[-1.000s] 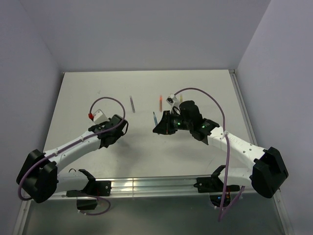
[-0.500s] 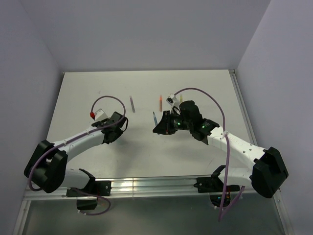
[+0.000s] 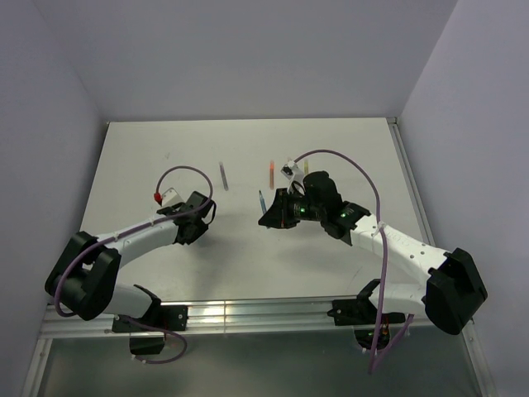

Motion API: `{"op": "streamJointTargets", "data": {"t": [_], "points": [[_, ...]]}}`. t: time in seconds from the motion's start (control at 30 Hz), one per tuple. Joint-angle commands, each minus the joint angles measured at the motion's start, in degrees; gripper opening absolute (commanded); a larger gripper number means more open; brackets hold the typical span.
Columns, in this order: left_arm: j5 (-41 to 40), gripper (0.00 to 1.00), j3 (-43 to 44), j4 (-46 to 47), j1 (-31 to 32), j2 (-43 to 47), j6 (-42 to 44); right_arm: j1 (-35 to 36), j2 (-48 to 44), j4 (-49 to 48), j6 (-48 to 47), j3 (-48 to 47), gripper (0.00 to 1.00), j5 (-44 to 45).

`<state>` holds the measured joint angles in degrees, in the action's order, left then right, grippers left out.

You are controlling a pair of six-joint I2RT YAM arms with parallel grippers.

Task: Insert the pens into the pen caps
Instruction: Insert the pen cap onto the pen.

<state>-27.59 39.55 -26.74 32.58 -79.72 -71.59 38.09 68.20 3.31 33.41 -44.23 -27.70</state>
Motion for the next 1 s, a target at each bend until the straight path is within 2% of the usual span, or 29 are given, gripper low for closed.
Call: {"op": "streamJointTargets", "data": {"t": [0.0, 0.27, 0.5, 0.97], "points": [[0.7, 0.38, -0.7, 1.16, -0.32, 1.24, 0.22, -0.2, -0.88, -2.61, -0.19, 0.9, 0.0, -0.6], [1.4, 0.35, -1.32, 2.13, -0.41, -0.08, 0.31, -0.2, -0.79, -3.05, 0.08, 1.34, 0.0, -0.86], [2.28, 0.25, -1.41, 2.92, -0.5, -2.45, 0.4, -0.2, -0.79, -3.14, -0.1, 1.69, 0.0, -0.77], [5.71, 0.3, -1.49, 4.33, -0.5, -7.55, 2.86, -0.2, -1.67, -2.7, -0.18, 1.69, 0.0, -0.6]]}}
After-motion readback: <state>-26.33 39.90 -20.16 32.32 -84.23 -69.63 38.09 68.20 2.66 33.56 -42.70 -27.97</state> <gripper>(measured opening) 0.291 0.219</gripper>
